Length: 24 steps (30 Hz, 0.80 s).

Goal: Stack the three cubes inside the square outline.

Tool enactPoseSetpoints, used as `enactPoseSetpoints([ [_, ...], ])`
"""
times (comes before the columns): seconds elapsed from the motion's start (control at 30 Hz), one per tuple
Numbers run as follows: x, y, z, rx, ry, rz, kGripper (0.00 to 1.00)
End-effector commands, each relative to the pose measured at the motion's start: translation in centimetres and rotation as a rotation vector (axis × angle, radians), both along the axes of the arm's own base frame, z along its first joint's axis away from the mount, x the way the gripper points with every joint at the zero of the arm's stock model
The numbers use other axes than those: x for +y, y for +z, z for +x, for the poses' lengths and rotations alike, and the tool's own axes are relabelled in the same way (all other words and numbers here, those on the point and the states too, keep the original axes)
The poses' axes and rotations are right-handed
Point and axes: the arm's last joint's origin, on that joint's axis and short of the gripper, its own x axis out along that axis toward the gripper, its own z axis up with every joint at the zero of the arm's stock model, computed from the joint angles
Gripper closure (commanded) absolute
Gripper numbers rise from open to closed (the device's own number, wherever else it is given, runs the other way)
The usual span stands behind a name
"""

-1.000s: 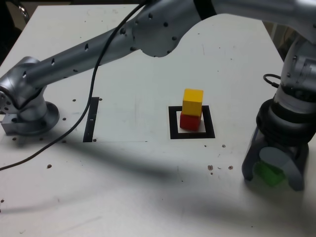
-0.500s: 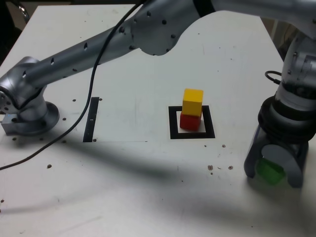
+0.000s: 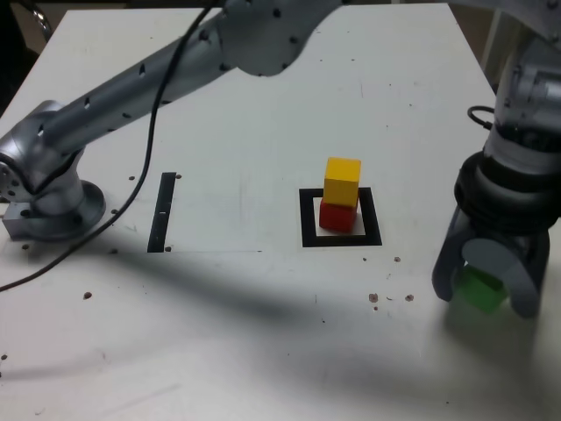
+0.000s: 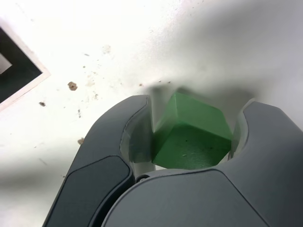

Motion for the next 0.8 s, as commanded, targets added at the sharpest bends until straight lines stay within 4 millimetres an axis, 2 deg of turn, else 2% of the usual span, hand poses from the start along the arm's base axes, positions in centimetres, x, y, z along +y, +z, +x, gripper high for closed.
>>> enactPoseSetpoints([
  [0.0, 0.5, 2.1, -0.9, -0.021, 0.003, 0.004, 0.71],
  [0.23, 2.5, 6.9, -4.6, -0.04, 0.013, 0.023, 0.71],
  [0.43, 5.4, 10.5, -8.7, -0.042, 0.033, 0.063, 0.71],
  [0.6, 7.8, 11.4, -10.8, -0.026, 0.061, 0.099, 0.71],
  [0.77, 9.3, 11.1, -11.3, -0.002, 0.077, 0.12, 0.71],
])
